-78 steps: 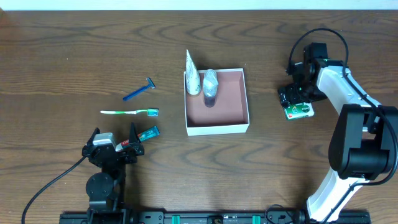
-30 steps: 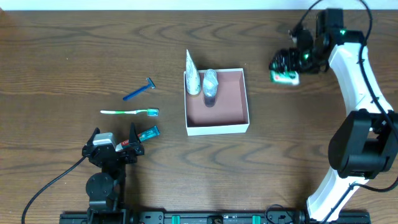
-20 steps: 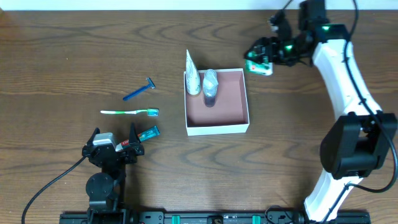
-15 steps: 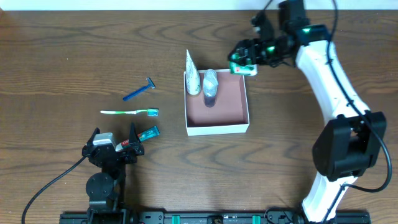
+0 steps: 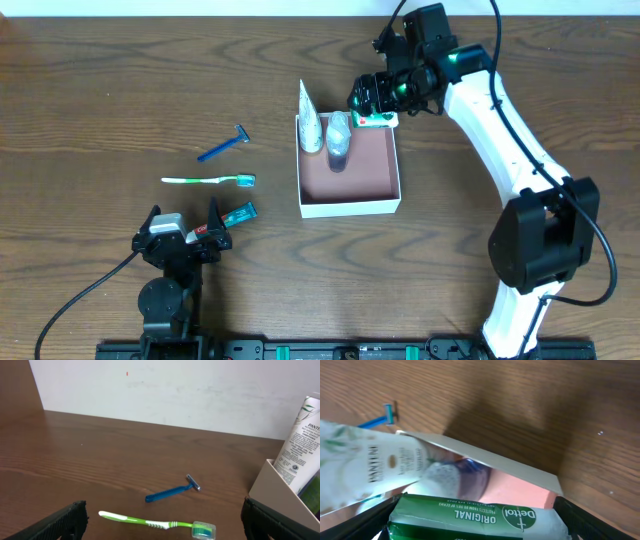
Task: Pack container
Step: 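Carry the soap into the box and release it beside the bottle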
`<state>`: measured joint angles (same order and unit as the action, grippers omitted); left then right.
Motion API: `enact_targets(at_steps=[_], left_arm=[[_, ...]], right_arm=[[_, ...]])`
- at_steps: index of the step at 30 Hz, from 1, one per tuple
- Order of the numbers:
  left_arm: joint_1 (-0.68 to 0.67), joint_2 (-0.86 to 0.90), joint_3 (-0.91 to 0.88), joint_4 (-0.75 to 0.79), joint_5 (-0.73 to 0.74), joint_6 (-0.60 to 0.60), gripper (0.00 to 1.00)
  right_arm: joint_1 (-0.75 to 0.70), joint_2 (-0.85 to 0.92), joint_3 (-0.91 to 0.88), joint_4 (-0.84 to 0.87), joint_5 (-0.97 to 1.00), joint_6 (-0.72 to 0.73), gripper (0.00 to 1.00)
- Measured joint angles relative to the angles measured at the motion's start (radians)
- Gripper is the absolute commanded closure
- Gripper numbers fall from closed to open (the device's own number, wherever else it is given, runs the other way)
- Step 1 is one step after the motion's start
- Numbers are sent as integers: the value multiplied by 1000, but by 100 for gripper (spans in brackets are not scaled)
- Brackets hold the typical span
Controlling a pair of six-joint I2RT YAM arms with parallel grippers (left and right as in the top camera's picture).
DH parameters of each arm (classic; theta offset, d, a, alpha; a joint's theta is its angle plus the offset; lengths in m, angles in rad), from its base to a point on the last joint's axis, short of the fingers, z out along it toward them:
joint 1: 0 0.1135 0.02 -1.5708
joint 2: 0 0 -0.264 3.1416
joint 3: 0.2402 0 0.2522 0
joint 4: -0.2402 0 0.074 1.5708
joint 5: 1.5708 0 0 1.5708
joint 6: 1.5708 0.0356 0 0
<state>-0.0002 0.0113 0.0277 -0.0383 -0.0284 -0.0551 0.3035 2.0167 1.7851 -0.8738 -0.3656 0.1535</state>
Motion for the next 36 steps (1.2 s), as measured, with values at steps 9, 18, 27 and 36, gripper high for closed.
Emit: enact_targets(at_steps=[9,18,27,36], left_arm=[[0,0,0,0,0,0,2],[0,0,0,0,0,0,2],[0,0,0,0,0,0,2],[0,0,0,0,0,0,2]], right_arm=[[7,75,0,6,31,0,10],[18,79,0,21,40,5,3],[23,79,1,26,37,8,1],[22,83,2,52,37,8,1]])
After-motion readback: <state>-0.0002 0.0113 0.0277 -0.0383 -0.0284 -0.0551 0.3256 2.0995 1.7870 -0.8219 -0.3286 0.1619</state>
